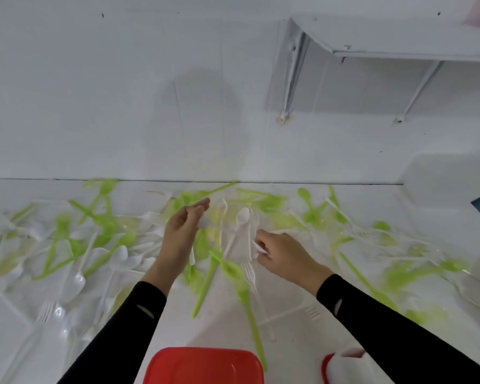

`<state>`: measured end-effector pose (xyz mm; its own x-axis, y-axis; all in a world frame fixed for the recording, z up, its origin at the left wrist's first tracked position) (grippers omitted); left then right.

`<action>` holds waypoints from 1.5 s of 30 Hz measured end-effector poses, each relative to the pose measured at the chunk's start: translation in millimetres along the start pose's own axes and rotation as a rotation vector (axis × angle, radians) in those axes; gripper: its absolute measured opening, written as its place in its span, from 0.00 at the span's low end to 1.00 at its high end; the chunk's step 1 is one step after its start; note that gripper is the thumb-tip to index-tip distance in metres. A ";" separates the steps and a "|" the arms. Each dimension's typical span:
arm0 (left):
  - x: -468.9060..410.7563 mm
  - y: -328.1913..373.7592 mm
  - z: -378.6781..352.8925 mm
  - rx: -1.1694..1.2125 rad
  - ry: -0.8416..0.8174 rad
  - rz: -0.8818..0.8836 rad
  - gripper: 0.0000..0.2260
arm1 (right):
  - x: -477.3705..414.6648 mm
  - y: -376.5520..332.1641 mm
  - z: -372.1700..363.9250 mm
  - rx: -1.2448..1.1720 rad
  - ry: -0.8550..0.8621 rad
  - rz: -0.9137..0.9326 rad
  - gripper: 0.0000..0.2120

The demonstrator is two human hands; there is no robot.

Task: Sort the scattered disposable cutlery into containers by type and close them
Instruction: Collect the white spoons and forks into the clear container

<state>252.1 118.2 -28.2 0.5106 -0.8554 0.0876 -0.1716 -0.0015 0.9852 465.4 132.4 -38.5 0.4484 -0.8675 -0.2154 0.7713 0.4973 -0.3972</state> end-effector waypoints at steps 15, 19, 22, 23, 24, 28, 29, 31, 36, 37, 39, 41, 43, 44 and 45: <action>-38.8 -9.1 21.1 -0.129 -0.012 0.087 0.05 | -50.3 -2.4 -64.1 0.075 -0.054 -0.608 0.16; -53.4 -19.2 28.8 -0.204 0.042 0.118 0.10 | -38.1 15.7 -48.2 0.153 -0.110 -0.609 0.07; -57.4 -23.5 33.3 -0.289 0.057 0.097 0.08 | -26.5 24.8 -39.8 0.166 -0.204 -0.599 0.09; -57.2 -25.2 32.4 -0.288 0.047 0.092 0.08 | -22.9 27.2 -37.4 0.142 -0.201 -0.600 0.10; -55.4 -25.9 31.9 -0.276 0.035 0.097 0.08 | -20.5 27.7 -35.7 0.089 -0.166 -0.602 0.12; -39.7 -32.9 18.6 -0.188 0.012 0.173 0.11 | -20.7 7.8 -24.9 -0.287 0.085 -0.585 0.13; -36.0 -34.9 14.3 -0.183 0.007 0.172 0.11 | -23.4 -2.4 -23.6 -0.382 0.083 -0.579 0.11; -27.3 -37.4 7.9 -0.159 -0.011 0.164 0.08 | -24.4 -28.3 -21.6 -0.565 -0.004 -0.572 0.07; -8.7 -25.7 11.2 0.068 0.050 0.267 0.10 | -11.0 -73.4 -26.0 -0.717 -0.218 -0.501 0.08; -6.6 -22.9 16.5 0.121 0.091 0.279 0.09 | -9.0 -78.6 -26.4 -0.754 -0.216 -0.497 0.09; -4.0 -20.2 32.1 0.176 0.168 0.281 0.08 | -8.1 -87.8 -28.3 -0.816 -0.208 -0.476 0.10; 0.7 -15.9 49.5 0.231 0.213 0.281 0.06 | -7.5 -99.3 -31.0 -0.815 -0.234 -0.392 0.08; 9.9 -11.8 61.2 0.316 0.199 0.326 0.08 | -4.7 -112.5 -37.5 -0.816 -0.313 -0.309 0.05; 18.2 -8.6 66.9 0.346 0.179 0.356 0.09 | -2.0 -119.9 -43.2 -0.815 -0.371 -0.275 0.05; 27.1 -4.8 74.3 0.364 0.167 0.376 0.09 | 0.1 -128.6 -47.6 -0.801 -0.414 -0.245 0.06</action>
<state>204.2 56.6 -41.5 0.4795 -0.7377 0.4752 -0.6332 0.0840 0.7694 344.8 67.8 -29.9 0.5585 -0.7970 0.2299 0.3934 0.0105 -0.9193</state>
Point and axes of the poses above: each hand's wrist, its own x-axis away from the middle knuckle, its own z-axis out of the back of the hand, y = z × x, the point moved 5 cm from there along -x, towards the middle knuckle, and after that the axes turned 13 degrees about y, right-handed, at the moved point
